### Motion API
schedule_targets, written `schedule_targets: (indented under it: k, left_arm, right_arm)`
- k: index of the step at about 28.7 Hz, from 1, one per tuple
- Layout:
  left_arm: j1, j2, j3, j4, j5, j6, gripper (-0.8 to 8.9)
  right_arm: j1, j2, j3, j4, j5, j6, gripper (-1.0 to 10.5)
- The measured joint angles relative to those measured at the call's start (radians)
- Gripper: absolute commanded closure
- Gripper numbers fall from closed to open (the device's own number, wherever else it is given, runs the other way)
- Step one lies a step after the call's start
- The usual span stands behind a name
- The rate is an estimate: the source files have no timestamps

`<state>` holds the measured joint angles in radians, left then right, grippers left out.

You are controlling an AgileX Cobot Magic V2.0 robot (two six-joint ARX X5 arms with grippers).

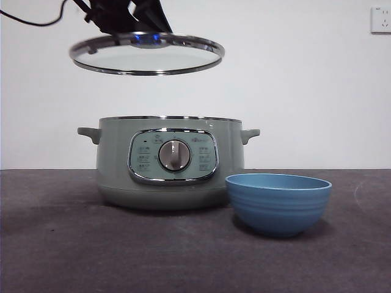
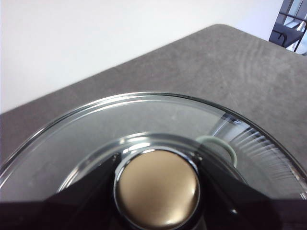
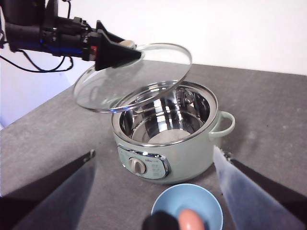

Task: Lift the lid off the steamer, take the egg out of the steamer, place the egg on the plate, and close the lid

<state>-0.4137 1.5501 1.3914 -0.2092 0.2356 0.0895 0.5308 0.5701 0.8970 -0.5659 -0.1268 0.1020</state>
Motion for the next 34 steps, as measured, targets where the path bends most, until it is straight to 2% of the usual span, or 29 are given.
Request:
schedule_targets:
  k: [15, 34]
  left_arm:
    - [-0.003, 0.153, 0.000, 0.118, -0.001, 0.000, 8.21]
    - [-0.051, 0.240, 0.000, 0.150, -0.053, 0.005, 8.21]
  right_arm:
    - [0.000, 0.001, 0.000, -0.002, 0.000, 0.026, 5.3]
    - [0.000, 0.001, 0.000, -0.003, 0.000, 0.033, 5.3]
